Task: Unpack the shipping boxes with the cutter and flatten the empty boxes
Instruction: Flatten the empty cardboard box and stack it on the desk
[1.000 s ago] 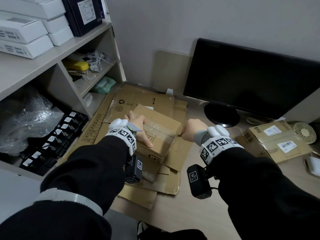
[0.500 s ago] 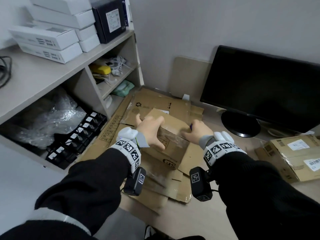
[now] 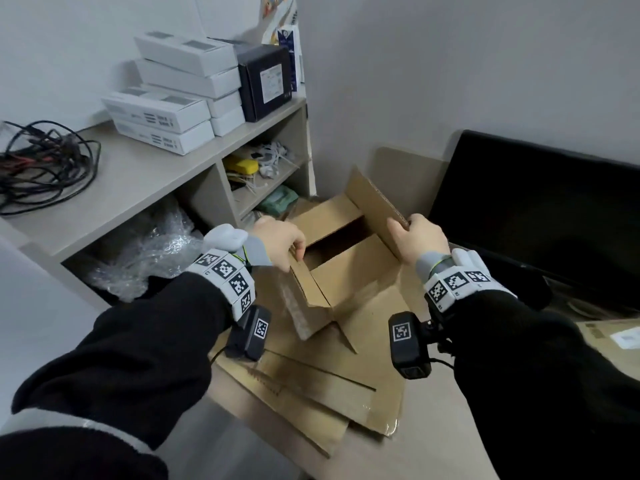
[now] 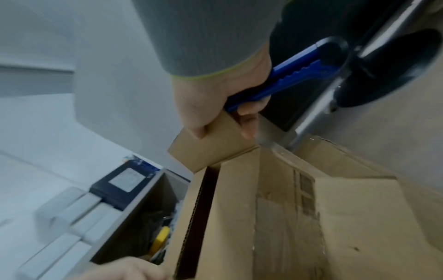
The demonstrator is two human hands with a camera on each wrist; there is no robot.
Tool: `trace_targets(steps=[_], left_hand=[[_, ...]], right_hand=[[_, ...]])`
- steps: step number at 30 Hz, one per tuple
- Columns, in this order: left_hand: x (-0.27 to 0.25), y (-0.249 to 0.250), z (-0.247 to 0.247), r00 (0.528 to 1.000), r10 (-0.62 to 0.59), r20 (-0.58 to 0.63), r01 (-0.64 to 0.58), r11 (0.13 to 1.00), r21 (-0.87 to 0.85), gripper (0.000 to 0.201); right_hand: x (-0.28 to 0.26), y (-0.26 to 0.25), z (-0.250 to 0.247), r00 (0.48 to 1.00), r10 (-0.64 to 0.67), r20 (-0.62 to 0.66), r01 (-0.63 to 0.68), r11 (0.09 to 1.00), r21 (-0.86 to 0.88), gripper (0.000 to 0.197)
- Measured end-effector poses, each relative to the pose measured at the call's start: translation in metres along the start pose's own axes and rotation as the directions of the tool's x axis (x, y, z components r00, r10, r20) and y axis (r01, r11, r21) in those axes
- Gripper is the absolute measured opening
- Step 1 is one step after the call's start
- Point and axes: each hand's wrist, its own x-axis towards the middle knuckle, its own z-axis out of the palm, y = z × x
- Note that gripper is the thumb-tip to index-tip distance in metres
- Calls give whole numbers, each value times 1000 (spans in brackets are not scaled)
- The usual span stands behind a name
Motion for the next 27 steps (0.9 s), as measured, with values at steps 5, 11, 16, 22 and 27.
trace_targets(steps=[5,11,16,22,27], left_hand=[[10,-2,-5,954,-45,296,118,965,-234,111],[27,7,-16,755,-599,-266,448,768,-458,97],[45,6,-29,668,-697,-261,491,677,-549,110],[56,8,-50,814,-450,-367,227,829,-512,59],[49,-3,-51,819,-370,-438,75,826,-559,46]], right_hand=[[0,-38,-34,964,-257,-71,260,965,42,39],[-8,-55,-53,876,-483,-19,482,871,93,38],[-10,-45,-64,843,-535,-50,537,843,37,38],[-2,-30,-75,831,-522,-194,508,853,-122,36],[3,-15,-74,864,-448,-228,424,893,-149,39]])
